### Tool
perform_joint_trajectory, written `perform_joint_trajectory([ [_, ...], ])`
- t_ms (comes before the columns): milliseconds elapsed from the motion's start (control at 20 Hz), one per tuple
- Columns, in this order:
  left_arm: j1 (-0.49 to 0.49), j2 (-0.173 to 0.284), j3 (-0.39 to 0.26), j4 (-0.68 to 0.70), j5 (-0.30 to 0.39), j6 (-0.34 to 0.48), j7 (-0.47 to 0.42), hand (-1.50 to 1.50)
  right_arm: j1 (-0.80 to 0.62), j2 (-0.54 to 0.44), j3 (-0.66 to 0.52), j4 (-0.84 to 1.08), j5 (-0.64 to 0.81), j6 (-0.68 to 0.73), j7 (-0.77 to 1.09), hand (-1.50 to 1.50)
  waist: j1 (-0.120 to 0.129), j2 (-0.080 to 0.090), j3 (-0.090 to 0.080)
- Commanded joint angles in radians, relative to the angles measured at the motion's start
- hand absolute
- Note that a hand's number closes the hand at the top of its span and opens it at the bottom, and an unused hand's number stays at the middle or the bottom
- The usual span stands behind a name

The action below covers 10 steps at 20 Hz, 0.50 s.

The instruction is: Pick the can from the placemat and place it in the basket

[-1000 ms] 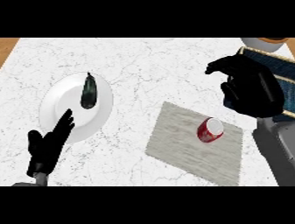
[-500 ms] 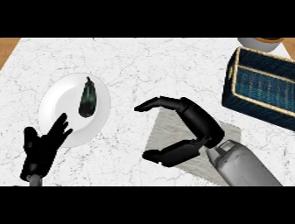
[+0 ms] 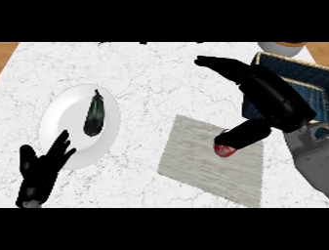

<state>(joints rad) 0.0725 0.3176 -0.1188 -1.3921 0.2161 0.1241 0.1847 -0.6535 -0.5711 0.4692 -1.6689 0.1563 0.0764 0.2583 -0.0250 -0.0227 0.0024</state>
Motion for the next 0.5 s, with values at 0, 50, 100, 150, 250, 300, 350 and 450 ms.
perform_joint_trajectory([
  [0,0.056,0.014,-0.008,0.036,-0.004,-0.013,0.032,0.0,-0.136,-0.161,-0.071,-0.078,-0.038,0.186,0.167,-1.5,0.006,0.008,-0.006],
  [50,0.045,-0.002,-0.008,0.056,-0.005,-0.01,0.018,0.0,-0.145,-0.2,-0.1,-0.09,-0.088,0.246,0.173,-1.5,0.002,0.011,-0.006],
  [100,0.056,0.012,-0.001,0.031,0.008,-0.019,0.035,0.0,-0.165,-0.246,-0.119,-0.114,-0.128,0.308,0.206,-1.5,-0.001,0.007,-0.006],
  [150,0.03,-0.003,-0.019,-0.002,-0.012,0.014,0.071,0.0,-0.18,-0.263,-0.125,-0.116,-0.156,0.357,0.227,-1.5,0.005,0.01,-0.004],
  [250,0.031,0.013,0.008,0.06,0.004,-0.021,0.03,0.0,-0.229,-0.299,-0.138,-0.096,-0.241,0.466,0.279,-1.5,0.009,0.015,-0.007],
  [300,0.053,0.002,-0.009,0.025,-0.005,-0.009,0.036,0.0,-0.193,-0.337,-0.132,-0.117,-0.284,0.525,0.278,-1.5,0.004,0.011,-0.005],
  [350,0.031,0.005,-0.015,0.019,-0.006,-0.015,0.053,0.0,-0.239,-0.352,-0.138,-0.079,-0.316,0.58,0.302,-1.5,0.014,0.015,-0.006],
  [450,0.036,-0.002,-0.017,0.034,-0.009,-0.012,0.052,0.0,-0.264,-0.389,-0.13,-0.062,-0.362,0.665,0.337,-1.5,0.018,0.018,-0.006],
])
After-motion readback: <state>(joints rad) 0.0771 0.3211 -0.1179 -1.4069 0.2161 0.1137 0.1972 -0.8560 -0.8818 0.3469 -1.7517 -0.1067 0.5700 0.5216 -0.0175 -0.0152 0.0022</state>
